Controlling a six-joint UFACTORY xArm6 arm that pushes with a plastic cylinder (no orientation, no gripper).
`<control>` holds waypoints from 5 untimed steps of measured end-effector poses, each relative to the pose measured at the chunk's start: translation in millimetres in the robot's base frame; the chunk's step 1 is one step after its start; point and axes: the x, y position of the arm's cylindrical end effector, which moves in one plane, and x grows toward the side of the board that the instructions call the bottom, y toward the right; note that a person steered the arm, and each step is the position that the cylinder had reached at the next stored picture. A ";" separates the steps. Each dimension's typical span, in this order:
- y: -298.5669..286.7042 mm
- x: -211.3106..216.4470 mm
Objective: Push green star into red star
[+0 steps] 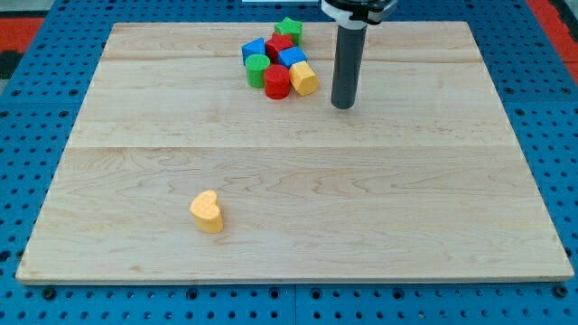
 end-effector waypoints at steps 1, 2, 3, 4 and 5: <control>-60.3 24.2; -145.6 24.9; -213.9 16.0; -229.1 12.5; -235.5 6.0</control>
